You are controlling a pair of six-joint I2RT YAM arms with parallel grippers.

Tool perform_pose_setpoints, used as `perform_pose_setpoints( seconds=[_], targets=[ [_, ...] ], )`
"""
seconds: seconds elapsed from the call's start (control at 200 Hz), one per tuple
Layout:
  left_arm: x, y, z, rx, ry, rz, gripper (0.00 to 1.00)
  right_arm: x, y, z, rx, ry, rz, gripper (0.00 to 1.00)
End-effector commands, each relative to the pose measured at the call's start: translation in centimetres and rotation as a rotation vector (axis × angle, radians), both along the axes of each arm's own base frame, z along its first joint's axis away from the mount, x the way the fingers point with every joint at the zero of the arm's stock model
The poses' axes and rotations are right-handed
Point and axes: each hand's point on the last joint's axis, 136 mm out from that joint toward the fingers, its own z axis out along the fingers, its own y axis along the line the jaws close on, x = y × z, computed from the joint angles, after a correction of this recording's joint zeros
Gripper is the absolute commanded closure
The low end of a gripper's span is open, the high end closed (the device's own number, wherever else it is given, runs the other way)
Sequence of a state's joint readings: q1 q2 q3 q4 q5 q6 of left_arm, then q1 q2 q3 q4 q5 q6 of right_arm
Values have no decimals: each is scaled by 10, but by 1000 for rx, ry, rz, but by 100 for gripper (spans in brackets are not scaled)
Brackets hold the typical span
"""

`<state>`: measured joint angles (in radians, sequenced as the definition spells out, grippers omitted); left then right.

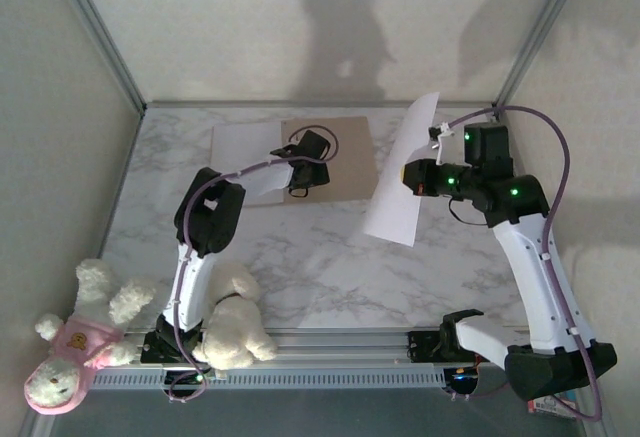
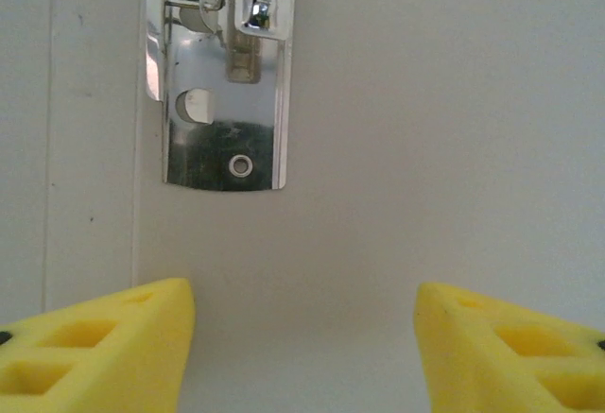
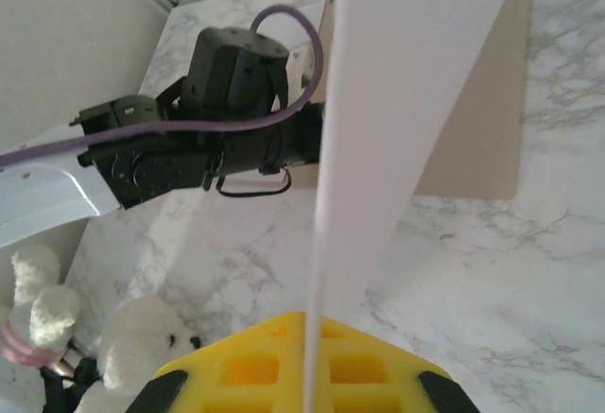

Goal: Put the files into the folder

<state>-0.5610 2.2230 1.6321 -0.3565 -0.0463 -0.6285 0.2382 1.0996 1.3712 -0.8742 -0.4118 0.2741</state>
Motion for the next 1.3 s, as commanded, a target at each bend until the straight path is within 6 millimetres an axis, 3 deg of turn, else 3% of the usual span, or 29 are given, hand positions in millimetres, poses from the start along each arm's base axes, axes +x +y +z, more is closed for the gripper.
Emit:
perform_pose_setpoints(
  seconds=[0.0, 0.305, 0.601, 0.781, 0.956, 1.142, 1.297],
  targets=[
    [-24, -7, -34, 6, 78, 4, 39, 6, -15, 25, -39, -103, -64, 100],
    [-82, -23, -46, -23, 139, -45, 44, 19, -23, 23, -56, -94, -97, 100],
    [-163, -42, -45, -51, 192, -168, 48, 23, -16, 12, 2, -50, -71, 100],
    [-205, -40, -39, -34, 202, -234, 48, 25, -8, 0, 52, -16, -36, 100],
    [-199, -45, -12, -72, 131, -258, 44, 25, 6, -11, 105, 1, 39, 100],
    [-164, -60, 33, -154, 43, -253, 36, 30, 18, -17, 164, 23, 97, 100],
    [-140, -51, 60, -169, -5, -217, 35, 37, 19, -26, 212, 43, 90, 100]
  ],
)
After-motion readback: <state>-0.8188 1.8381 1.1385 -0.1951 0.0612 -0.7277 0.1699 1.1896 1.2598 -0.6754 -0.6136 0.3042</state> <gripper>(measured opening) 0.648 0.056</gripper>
